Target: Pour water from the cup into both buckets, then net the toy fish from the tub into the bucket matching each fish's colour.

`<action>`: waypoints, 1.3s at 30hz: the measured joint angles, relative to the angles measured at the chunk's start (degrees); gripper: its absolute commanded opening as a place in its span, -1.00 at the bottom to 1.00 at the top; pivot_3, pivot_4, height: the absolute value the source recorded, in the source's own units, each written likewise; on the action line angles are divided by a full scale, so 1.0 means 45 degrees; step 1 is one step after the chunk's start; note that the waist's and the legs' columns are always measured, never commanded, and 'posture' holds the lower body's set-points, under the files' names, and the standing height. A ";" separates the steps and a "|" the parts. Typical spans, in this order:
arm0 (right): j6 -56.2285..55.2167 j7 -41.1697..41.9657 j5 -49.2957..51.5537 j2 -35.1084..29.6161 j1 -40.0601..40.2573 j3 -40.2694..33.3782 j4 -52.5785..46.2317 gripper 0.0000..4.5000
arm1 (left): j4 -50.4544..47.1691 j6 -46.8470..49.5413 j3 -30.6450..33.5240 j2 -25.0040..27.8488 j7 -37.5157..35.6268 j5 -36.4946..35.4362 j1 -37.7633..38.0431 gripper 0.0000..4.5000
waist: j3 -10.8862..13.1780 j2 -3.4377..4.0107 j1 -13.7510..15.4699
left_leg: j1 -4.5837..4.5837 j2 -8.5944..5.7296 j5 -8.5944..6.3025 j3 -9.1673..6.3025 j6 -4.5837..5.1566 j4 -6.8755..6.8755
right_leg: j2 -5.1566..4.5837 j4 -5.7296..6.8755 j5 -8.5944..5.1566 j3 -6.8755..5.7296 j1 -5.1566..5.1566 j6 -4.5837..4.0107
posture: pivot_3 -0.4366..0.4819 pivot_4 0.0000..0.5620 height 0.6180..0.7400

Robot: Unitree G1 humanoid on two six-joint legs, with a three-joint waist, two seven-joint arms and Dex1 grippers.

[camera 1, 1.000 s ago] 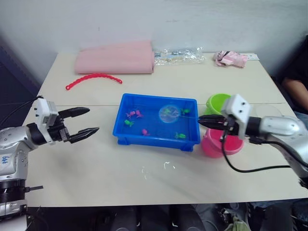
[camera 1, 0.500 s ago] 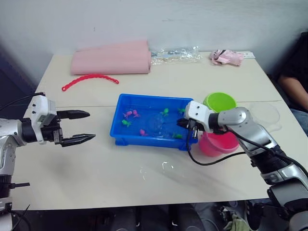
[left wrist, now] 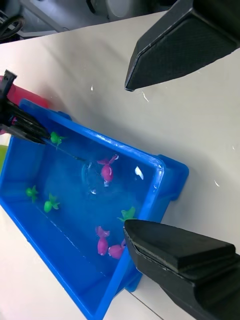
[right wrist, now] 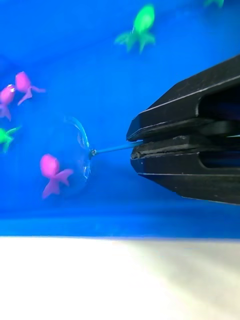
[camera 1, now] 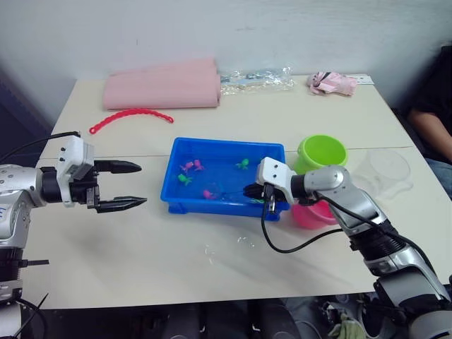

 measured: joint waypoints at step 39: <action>-0.2453 0.1152 0.4035 -0.2934 1.1251 -1.3867 -0.5736 -1.00 | 0.0392 0.0311 -0.2923 -0.5661 0.0259 -0.0187 -0.3058 0.99 | 0.0001 -0.0016 0.0527 | 0.0049 0.0012 -0.0002 0.0062 0.0010 0.0056 | 0.0057 -0.0030 0.0019 0.0106 0.0021 0.0035 | -0.05 -0.47 1.00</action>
